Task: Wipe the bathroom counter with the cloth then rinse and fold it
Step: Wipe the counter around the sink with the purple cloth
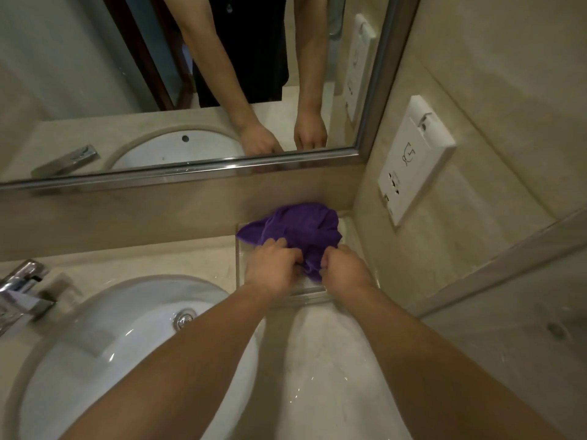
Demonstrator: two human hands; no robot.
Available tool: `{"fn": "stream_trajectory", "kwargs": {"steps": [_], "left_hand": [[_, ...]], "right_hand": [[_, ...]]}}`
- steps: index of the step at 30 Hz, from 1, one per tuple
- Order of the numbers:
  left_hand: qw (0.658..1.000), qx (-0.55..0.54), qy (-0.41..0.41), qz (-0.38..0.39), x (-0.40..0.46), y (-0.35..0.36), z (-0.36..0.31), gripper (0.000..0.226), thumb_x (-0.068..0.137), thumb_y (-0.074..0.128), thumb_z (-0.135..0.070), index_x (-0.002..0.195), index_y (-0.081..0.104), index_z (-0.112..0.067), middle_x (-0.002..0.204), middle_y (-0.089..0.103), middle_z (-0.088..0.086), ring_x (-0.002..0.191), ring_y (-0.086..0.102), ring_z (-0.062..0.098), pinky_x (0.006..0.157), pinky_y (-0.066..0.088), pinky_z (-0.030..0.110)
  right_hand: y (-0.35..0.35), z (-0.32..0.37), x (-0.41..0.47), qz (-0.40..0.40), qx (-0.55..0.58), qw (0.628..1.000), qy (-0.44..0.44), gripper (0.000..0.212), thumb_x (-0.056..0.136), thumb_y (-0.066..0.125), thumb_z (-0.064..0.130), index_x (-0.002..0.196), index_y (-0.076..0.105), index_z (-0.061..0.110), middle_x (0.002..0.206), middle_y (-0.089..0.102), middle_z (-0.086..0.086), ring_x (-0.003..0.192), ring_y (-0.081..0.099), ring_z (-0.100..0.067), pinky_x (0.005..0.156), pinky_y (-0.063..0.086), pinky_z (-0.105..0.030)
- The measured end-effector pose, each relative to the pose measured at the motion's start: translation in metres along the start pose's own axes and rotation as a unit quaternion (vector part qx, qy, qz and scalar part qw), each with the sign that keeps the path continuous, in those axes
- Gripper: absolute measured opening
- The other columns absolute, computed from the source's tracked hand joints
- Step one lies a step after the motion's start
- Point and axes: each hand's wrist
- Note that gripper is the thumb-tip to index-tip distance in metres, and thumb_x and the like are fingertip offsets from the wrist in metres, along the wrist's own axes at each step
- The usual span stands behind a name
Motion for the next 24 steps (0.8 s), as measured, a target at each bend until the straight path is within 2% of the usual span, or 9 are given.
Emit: {"fn": "stream_trajectory", "kwargs": {"steps": [3, 5, 8, 11, 12, 16, 20, 22, 24], "left_hand": [[0.998, -0.055, 0.000, -0.021, -0.001, 0.001, 0.004, 0.018, 0.095, 0.058, -0.032, 0.110, 0.068, -0.031, 0.105, 0.060, 0.000, 0.102, 0.054, 0.024, 0.080, 0.042, 0.036], [0.987, -0.152, -0.020, -0.041, -0.005, -0.004, 0.007, 0.008, 0.094, 0.060, -0.025, 0.101, 0.065, -0.025, 0.099, 0.062, 0.000, 0.097, 0.057, 0.025, 0.080, 0.045, 0.037], [0.946, -0.297, -0.088, -0.100, -0.013, -0.026, 0.010, 0.007, 0.096, 0.059, -0.019, 0.091, 0.055, -0.022, 0.087, 0.065, -0.001, 0.086, 0.062, 0.024, 0.077, 0.048, 0.038], [0.924, -0.325, -0.121, -0.159, -0.017, -0.068, 0.014, 0.007, 0.100, 0.054, -0.018, 0.094, 0.050, -0.021, 0.086, 0.064, 0.000, 0.086, 0.063, 0.029, 0.074, 0.044, 0.037], [0.923, -0.319, -0.124, -0.177, -0.018, -0.084, 0.017, 0.007, 0.100, 0.052, -0.017, 0.095, 0.050, -0.021, 0.087, 0.064, 0.001, 0.087, 0.063, 0.029, 0.075, 0.044, 0.037], [0.906, -0.308, -0.152, -0.246, -0.030, -0.151, 0.029, 0.008, 0.102, 0.047, -0.019, 0.104, 0.054, -0.016, 0.096, 0.067, 0.006, 0.092, 0.062, 0.031, 0.082, 0.049, 0.042], [0.874, -0.345, -0.180, -0.291, -0.053, -0.204, 0.041, 0.014, 0.105, 0.042, -0.020, 0.110, 0.055, -0.016, 0.100, 0.063, 0.006, 0.093, 0.059, 0.026, 0.080, 0.047, 0.039], [0.871, -0.351, -0.179, -0.293, -0.067, -0.218, 0.048, 0.015, 0.103, 0.045, -0.021, 0.109, 0.057, -0.016, 0.102, 0.062, 0.005, 0.097, 0.058, 0.026, 0.081, 0.042, 0.036], [0.881, -0.356, -0.152, -0.271, -0.084, -0.225, 0.053, 0.013, 0.096, 0.055, -0.025, 0.103, 0.062, -0.017, 0.101, 0.065, 0.000, 0.096, 0.058, 0.021, 0.081, 0.040, 0.034]], "right_hand": [[-0.001, -0.002, 0.000, -0.016, 0.034, 0.999, 0.015, 0.026, 0.088, 0.057, 0.006, 0.114, 0.060, 0.002, 0.117, 0.056, -0.014, 0.110, 0.060, -0.034, 0.089, 0.051, -0.037], [-0.010, 0.000, -0.004, -0.040, 0.083, 0.995, 0.041, 0.026, 0.089, 0.055, 0.002, 0.115, 0.052, 0.000, 0.108, 0.061, -0.015, 0.106, 0.063, -0.034, 0.077, 0.048, -0.033], [-0.031, 0.006, -0.016, -0.094, 0.211, 0.969, 0.089, 0.018, 0.093, 0.047, -0.002, 0.110, 0.044, 0.006, 0.096, 0.060, -0.011, 0.089, 0.062, -0.031, 0.067, 0.038, -0.029], [-0.062, 0.023, -0.027, -0.135, 0.340, 0.925, 0.107, 0.027, 0.094, 0.042, -0.005, 0.109, 0.043, 0.017, 0.086, 0.055, 0.000, 0.079, 0.054, -0.023, 0.055, 0.035, -0.029], [-0.074, 0.029, -0.030, -0.138, 0.357, 0.919, 0.098, 0.033, 0.094, 0.041, -0.006, 0.112, 0.044, 0.021, 0.085, 0.054, 0.004, 0.077, 0.055, -0.019, 0.053, 0.035, -0.024], [-0.126, 0.052, -0.038, -0.177, 0.360, 0.914, 0.053, 0.045, 0.093, 0.038, -0.006, 0.114, 0.056, 0.029, 0.098, 0.061, 0.004, 0.078, 0.056, -0.009, 0.056, 0.036, -0.018], [-0.175, 0.070, -0.063, -0.239, 0.406, 0.882, 0.025, 0.045, 0.088, 0.033, -0.006, 0.083, 0.064, 0.027, 0.088, 0.061, 0.012, 0.078, 0.055, -0.007, 0.064, 0.043, -0.022], [-0.196, 0.076, -0.077, -0.269, 0.442, 0.855, 0.019, 0.046, 0.086, 0.032, -0.006, 0.073, 0.064, 0.026, 0.083, 0.058, 0.015, 0.079, 0.055, -0.007, 0.075, 0.048, -0.027], [-0.213, 0.079, -0.094, -0.280, 0.451, 0.847, 0.018, 0.041, 0.082, 0.033, 0.003, 0.070, 0.066, 0.025, 0.082, 0.061, 0.013, 0.087, 0.062, -0.017, 0.085, 0.051, -0.031]]}}
Point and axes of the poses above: each hand's wrist, its own x-axis towards the middle knuckle, its own y-axis out of the palm, z = x × y
